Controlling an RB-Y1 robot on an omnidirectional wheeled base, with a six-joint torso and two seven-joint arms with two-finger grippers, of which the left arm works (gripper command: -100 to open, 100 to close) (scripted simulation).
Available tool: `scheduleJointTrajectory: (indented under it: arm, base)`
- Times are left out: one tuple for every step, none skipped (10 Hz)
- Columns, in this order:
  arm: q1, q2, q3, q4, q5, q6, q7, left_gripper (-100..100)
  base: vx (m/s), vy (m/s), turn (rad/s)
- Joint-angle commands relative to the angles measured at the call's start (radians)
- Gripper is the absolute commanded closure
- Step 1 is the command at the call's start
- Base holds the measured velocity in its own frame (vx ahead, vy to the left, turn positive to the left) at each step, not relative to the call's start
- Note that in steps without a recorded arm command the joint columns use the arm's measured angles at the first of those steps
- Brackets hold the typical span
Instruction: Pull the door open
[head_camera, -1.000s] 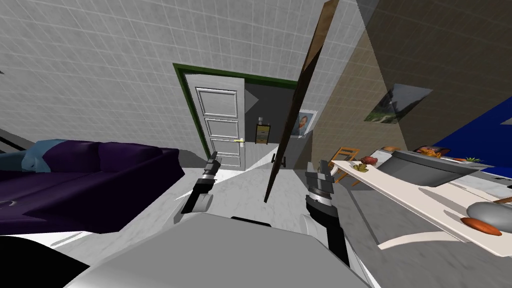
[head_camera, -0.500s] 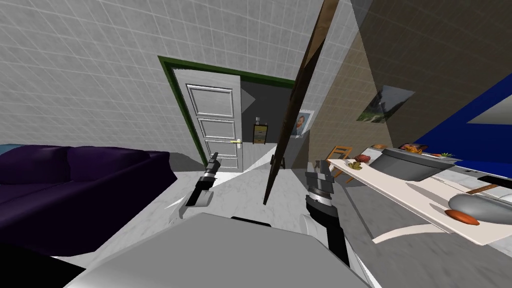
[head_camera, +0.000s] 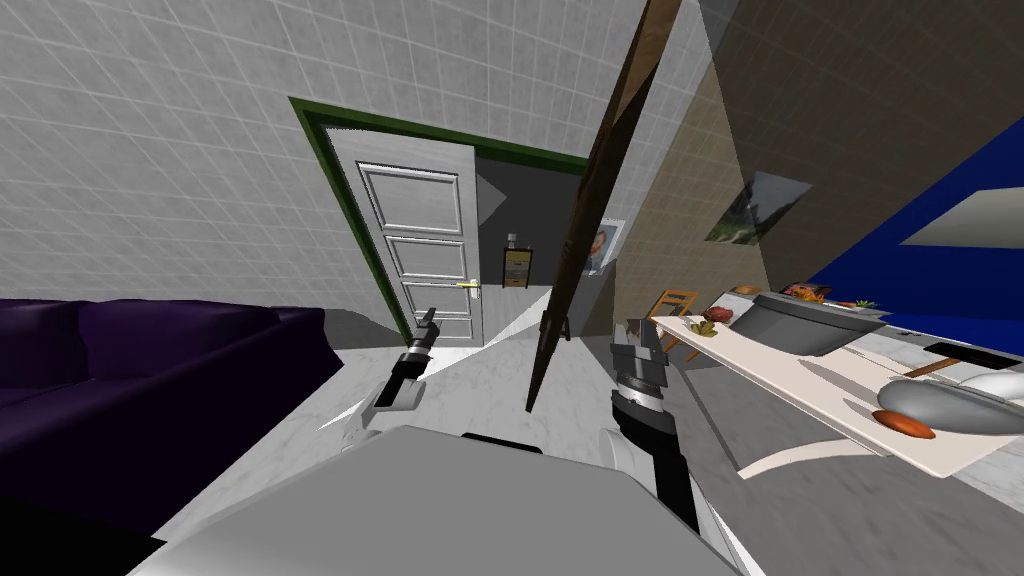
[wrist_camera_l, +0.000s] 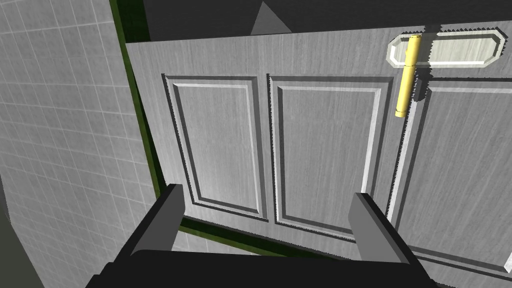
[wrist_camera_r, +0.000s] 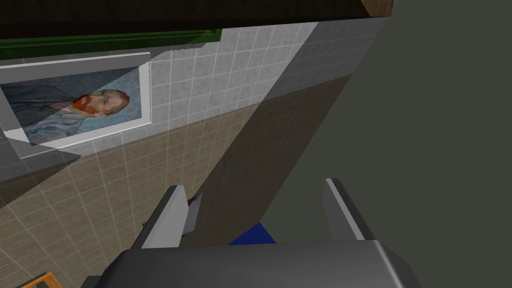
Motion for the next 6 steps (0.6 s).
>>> scheduleJointTrajectory:
  arm:
    - [-0.037,0.015,0.016,0.05,0.009,-0.002,-0.002,-100]
    - [-0.037,0.015,0.016,0.063,0.009,-0.002,-0.002,-100]
    - [-0.058,0.026,0.026,0.099,0.014,-0.006,-0.004,-100]
    - [-0.079,0.036,0.036,0.128,0.02,-0.01,-0.005,-100]
    - [-0.079,0.036,0.036,0.145,0.02,-0.01,-0.005,-100]
    - [-0.1,0.046,0.046,0.182,0.026,-0.014,-0.006,-100]
  base:
    - [0.062,0.022,-0.113]
    - [0.062,0.021,-0.038]
    - [0.064,0.018,-0.069]
    - [0.083,0.019,-0.131]
    - [0.057,0.022,-0.033]
    - [0.051,0.019,-0.065]
